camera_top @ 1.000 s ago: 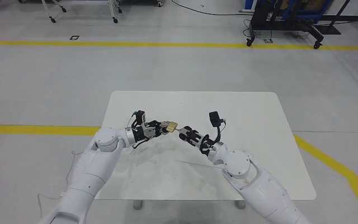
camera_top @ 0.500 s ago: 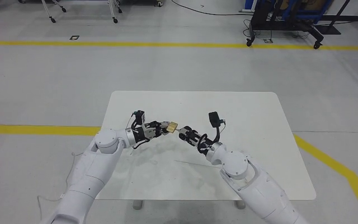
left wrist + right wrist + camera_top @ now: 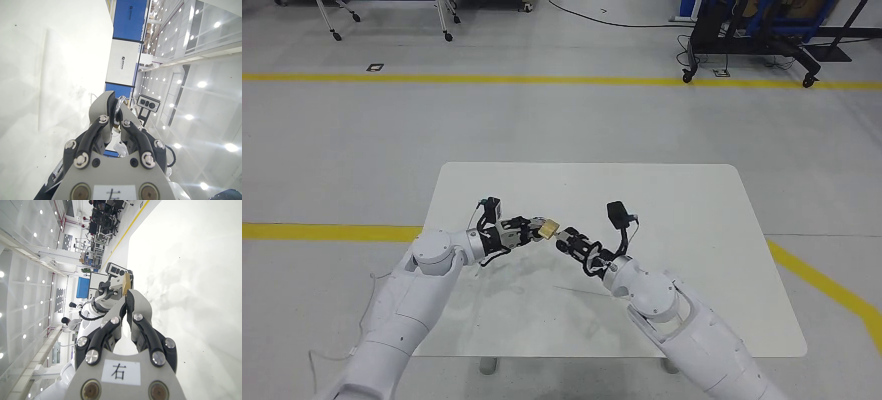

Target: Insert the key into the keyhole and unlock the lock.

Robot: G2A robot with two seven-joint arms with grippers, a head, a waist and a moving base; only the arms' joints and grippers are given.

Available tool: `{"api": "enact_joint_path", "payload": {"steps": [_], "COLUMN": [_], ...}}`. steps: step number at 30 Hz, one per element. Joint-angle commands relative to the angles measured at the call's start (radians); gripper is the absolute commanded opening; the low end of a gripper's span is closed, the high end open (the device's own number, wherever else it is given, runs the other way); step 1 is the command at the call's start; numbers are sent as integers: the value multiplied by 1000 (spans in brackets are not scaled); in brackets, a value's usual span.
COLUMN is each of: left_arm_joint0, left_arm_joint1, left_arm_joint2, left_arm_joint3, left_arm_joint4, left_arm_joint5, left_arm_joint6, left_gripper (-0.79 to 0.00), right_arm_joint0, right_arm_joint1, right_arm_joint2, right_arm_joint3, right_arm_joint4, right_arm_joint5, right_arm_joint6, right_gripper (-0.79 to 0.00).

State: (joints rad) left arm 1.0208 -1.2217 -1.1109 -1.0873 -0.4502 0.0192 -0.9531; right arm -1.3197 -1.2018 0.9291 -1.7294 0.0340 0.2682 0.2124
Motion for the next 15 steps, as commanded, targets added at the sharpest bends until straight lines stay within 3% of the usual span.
{"api": "enact_joint_path", "payload": {"steps": [1,8,9,10,11,15], "left_arm_joint0": [0,-3,-3,-4,-4,-4], "left_arm_joint1": [0,0,0,0,0,0], "left_arm_joint2": [1,3,4,4,5,5], "left_arm_joint3": [0,4,4,5,5,5], "left_arm_joint4": [-1,-1,0,1,2,1], "left_arm_joint5": [-1,-2,-3,-3,-5,-10], "left_arm_joint6": [-1,-3,-3,-4,-3,1], "left_gripper": [-785,-785,-785,-785,-785,-785], "right_arm_joint0": [6,32,35,38,39,41], "right_arm_joint1": [-4,-19,-20,-22,-24,-25], "right_arm_joint2": [-1,-11,-12,-13,-14,-16], "right_arm_joint3": [7,47,52,57,61,65], "right_arm_joint4": [1,20,21,20,20,13], "right_arm_joint5": [7,7,4,1,0,-4], "right_arm_joint6": [-9,-18,-18,-18,-21,-19], "right_gripper": [-785,-785,-616,-215,0,0]}}
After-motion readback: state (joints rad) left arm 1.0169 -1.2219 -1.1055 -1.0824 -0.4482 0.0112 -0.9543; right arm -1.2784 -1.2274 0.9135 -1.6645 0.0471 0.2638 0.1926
